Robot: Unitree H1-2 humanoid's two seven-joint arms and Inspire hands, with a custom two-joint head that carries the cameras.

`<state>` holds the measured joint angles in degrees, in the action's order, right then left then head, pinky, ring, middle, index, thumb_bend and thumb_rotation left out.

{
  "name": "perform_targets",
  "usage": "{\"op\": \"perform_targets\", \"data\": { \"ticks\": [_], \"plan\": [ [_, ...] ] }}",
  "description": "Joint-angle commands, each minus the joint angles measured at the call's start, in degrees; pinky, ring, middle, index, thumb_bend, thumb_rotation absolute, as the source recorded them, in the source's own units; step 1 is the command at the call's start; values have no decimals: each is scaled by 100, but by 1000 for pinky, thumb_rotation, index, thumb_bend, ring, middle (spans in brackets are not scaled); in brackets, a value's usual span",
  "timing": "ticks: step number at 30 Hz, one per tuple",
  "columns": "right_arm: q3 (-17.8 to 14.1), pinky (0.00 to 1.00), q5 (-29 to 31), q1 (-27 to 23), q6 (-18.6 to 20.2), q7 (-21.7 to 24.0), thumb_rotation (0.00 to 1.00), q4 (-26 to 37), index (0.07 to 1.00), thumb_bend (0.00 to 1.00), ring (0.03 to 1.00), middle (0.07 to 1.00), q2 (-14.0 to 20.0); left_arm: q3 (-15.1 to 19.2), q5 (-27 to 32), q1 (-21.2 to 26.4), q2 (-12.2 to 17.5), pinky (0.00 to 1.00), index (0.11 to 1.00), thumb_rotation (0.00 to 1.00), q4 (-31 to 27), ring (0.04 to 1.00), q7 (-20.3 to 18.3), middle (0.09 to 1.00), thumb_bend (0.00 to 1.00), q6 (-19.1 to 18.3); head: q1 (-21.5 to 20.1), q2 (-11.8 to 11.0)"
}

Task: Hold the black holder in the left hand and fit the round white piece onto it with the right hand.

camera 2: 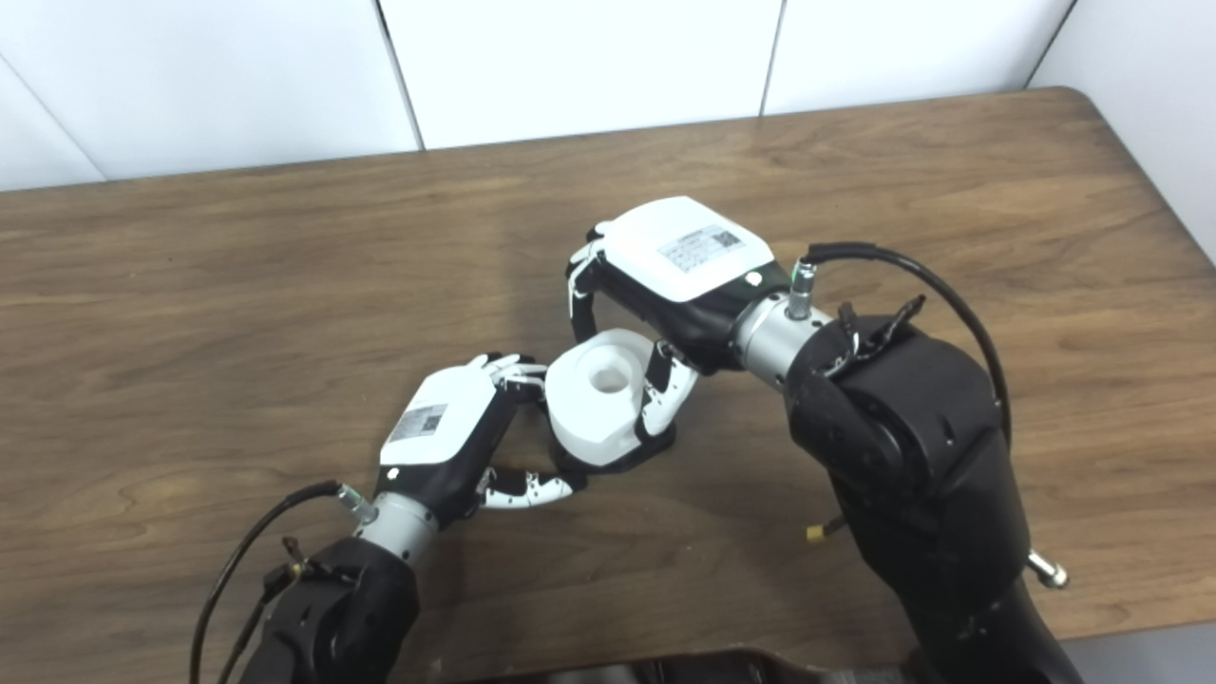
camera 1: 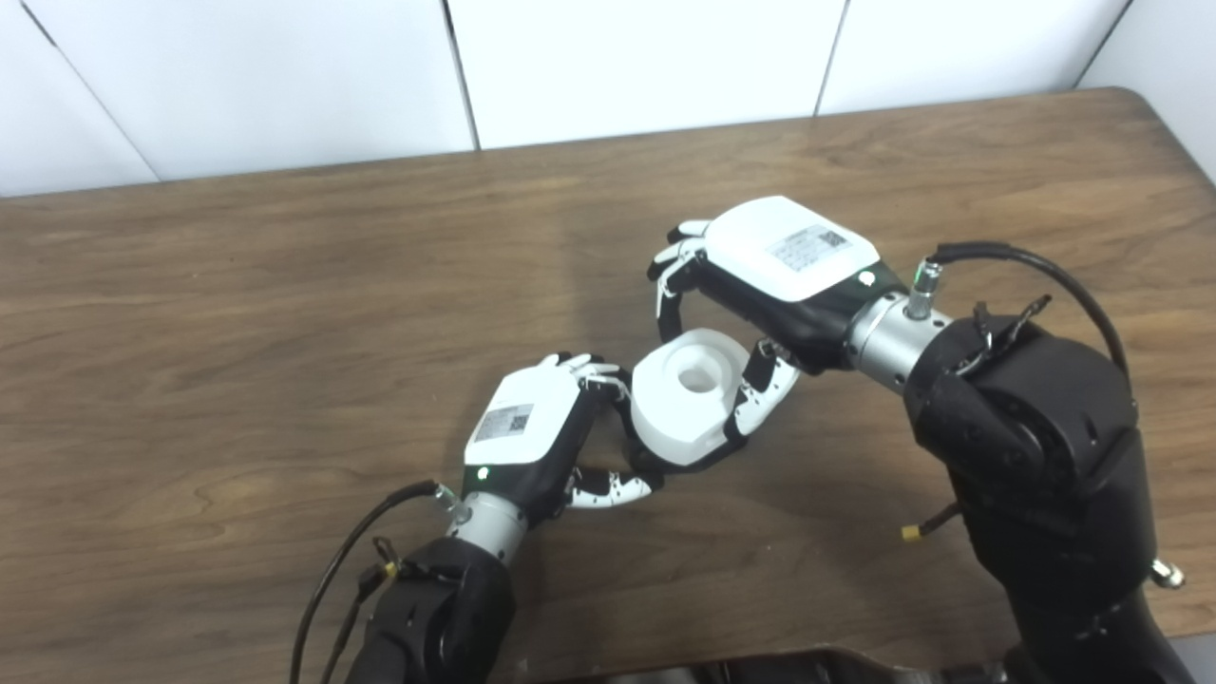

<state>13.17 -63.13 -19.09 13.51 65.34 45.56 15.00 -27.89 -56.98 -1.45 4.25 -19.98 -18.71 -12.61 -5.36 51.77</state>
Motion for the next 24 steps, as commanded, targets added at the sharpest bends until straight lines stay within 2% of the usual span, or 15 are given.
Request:
{"op": "perform_targets", "data": {
  "ticks": [1,17,24],
  "plan": [
    [-28,801,15,-45,-91,45,134,8,483,525,921,825,1,-27,-7,72,-57,955,486,56,-143,893,10,809,517,58,-8,0],
    [-119,779,17,-375,-75,253,135,-17,482,526,909,806,41,-31,-6,69,-59,950,486,56,-132,892,24,807,517,63,-8,0],
    [-150,787,11,-365,-18,280,134,-51,481,526,916,806,21,-36,0,81,-56,953,486,56,-136,891,22,807,517,67,6,10]
  ]
}}
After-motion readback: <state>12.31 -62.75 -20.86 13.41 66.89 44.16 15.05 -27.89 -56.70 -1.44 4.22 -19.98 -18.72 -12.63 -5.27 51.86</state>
